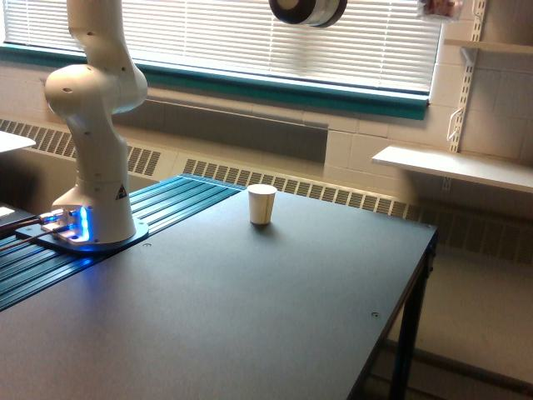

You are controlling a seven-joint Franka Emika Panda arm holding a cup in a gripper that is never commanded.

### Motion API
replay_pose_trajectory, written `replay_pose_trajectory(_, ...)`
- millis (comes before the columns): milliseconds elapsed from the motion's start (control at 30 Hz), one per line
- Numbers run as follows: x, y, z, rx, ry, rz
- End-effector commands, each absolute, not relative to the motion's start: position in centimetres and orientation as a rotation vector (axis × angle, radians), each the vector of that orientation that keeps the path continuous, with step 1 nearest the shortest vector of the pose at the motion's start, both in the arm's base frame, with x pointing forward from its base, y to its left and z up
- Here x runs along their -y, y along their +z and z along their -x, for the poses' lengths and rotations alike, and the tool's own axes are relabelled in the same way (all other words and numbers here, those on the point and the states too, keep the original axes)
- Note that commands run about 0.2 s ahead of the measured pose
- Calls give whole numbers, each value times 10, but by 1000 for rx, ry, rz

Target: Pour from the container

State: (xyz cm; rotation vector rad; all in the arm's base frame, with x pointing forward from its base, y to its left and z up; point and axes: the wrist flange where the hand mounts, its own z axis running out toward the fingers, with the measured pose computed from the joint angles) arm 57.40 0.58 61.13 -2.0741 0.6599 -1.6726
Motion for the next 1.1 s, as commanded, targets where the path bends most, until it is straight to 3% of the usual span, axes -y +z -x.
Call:
replay_pose_trajectory(33,-14,600,-582,-521,-1634,2284)
replay_pose_trajectory(467,-12,541,-565,-446,-1352,2652)
replay_pose_trajectory(1100,-43,449,-438,-725,-783,2908)
